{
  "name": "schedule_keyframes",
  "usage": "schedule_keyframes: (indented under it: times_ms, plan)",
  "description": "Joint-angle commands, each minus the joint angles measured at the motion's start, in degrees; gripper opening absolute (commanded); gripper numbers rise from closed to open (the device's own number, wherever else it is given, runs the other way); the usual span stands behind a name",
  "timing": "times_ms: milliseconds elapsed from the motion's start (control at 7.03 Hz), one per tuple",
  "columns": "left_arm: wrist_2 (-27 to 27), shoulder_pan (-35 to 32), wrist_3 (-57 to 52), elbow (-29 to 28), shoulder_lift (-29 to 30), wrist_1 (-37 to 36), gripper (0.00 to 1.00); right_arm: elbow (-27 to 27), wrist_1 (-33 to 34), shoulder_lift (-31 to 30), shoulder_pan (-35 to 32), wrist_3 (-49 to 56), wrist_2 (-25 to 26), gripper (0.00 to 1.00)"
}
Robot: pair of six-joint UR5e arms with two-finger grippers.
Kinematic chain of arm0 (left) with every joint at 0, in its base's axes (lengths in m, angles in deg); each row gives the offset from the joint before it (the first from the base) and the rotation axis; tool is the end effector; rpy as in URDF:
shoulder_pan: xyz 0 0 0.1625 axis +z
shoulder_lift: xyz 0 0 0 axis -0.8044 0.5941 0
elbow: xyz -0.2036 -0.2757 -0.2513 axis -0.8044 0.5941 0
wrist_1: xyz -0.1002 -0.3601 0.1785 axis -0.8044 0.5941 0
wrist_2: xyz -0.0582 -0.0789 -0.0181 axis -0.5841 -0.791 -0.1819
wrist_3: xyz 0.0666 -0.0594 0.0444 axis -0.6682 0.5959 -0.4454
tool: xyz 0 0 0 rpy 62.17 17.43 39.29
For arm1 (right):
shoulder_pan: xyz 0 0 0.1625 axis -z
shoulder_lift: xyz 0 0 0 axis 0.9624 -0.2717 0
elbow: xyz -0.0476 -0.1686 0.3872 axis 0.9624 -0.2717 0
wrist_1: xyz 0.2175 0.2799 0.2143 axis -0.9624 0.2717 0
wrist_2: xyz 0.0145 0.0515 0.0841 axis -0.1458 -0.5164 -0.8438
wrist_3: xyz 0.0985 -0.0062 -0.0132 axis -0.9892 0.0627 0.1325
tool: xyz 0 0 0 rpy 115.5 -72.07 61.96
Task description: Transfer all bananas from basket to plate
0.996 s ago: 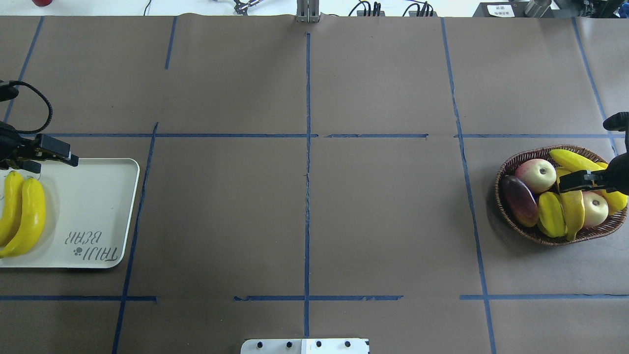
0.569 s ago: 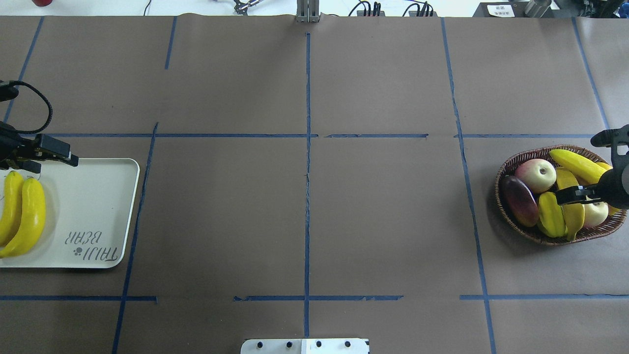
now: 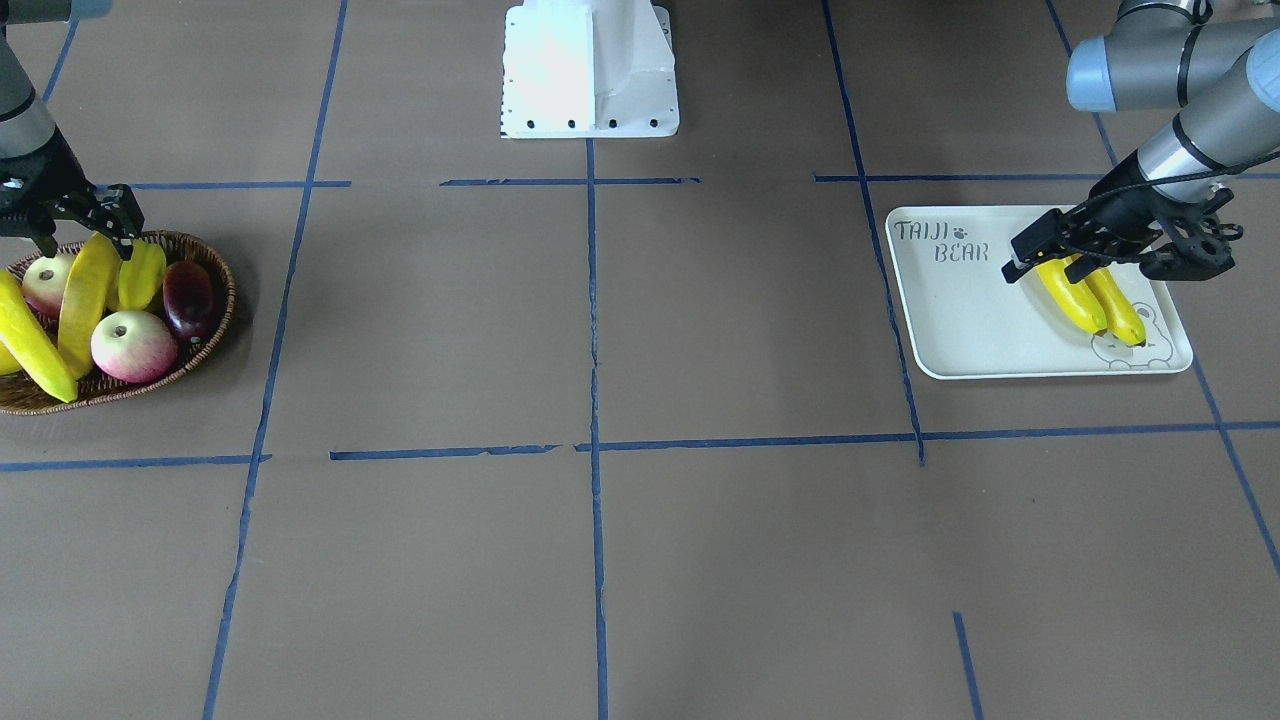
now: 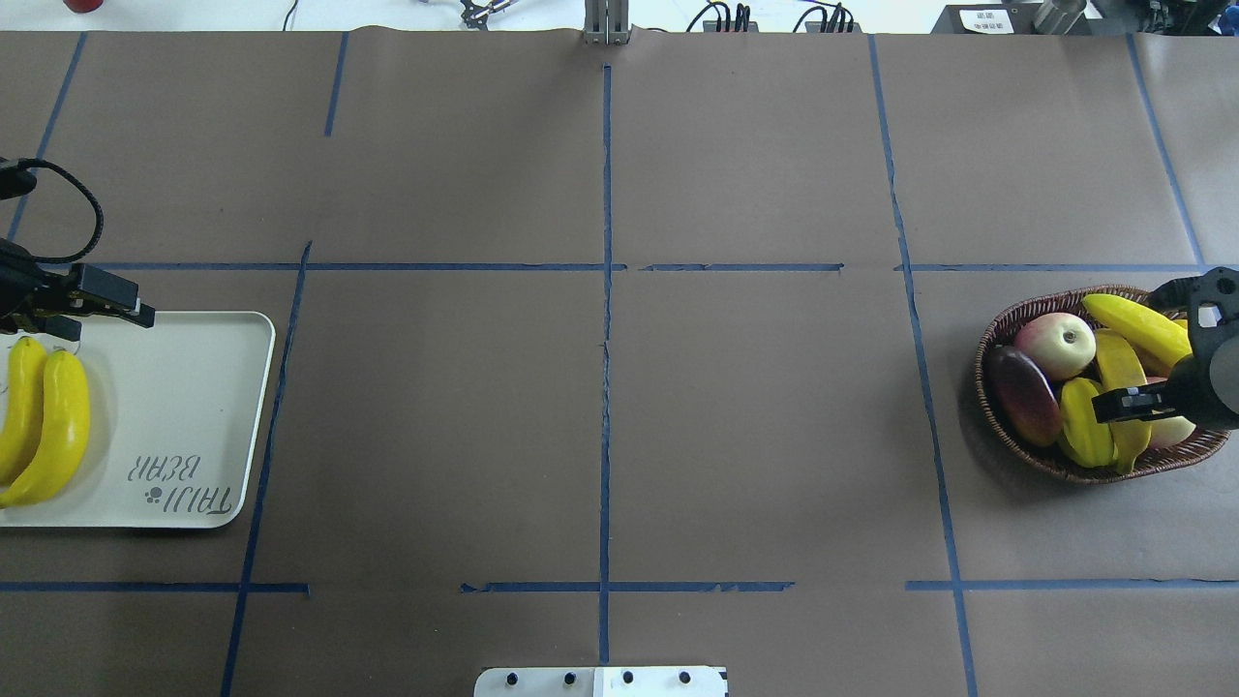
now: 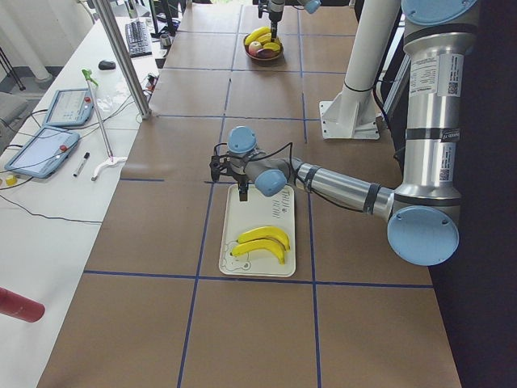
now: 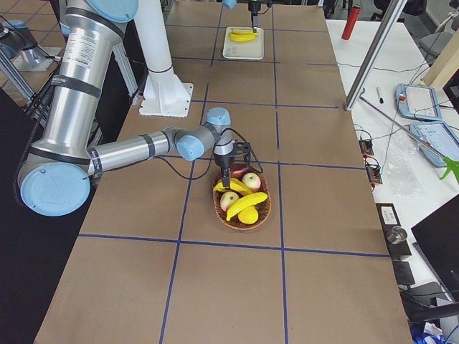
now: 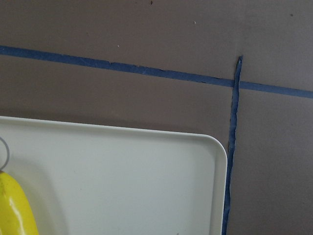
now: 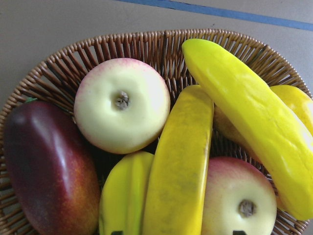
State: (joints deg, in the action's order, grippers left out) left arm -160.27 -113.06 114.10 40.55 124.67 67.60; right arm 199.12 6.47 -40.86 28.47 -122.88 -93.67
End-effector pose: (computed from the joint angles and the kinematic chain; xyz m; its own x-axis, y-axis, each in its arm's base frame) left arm 0.1946 -0.4586 0.4902 0.5314 -0.0881 -0.8425 0.1096 0.9934 -0.0347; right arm -0.2035 -0.3559 0.5263 0.8373 -0.0481 0.5447 -0.0247 0.9918 0.1257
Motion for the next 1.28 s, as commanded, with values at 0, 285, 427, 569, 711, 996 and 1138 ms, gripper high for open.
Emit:
schedule_keyframes:
  times_ms: [0, 285, 427, 569, 711, 996, 1138]
  plan:
    - [0.00, 0.00, 0.00, 0.02, 0.00, 0.01, 1.00, -0.13, 0.03, 0.17, 1.29, 0.00, 1.43, 0.57]
    - [0.00, 0.00, 0.00, 0.02, 0.00, 0.01, 1.00, -0.13, 0.82, 0.26, 1.38, 0.09, 1.62, 0.47]
    - [0.00, 0.00, 0.00, 0.02, 0.00, 0.01, 1.00, -0.13, 0.82, 0.26, 1.38, 0.09, 1.70, 0.43]
    - [0.00, 0.00, 0.00, 0.02, 0.00, 0.01, 1.00, -0.13, 0.82, 0.26, 1.38, 0.17, 1.71, 0.38]
    - [0.00, 0.00, 0.00, 0.02, 0.00, 0.01, 1.00, -0.04, 0.82, 0.26, 1.29, 0.17, 1.71, 0.22]
    - [0.00, 0.00, 0.00, 0.02, 0.00, 0.01, 1.00, 2.58, 0.91, -0.26, -0.19, 0.44, 1.62, 0.03]
    - [0.00, 0.00, 0.00, 0.02, 0.09, 0.01, 1.00, 4.34, 2.56, -0.35, -1.16, 0.44, 1.53, 0.01]
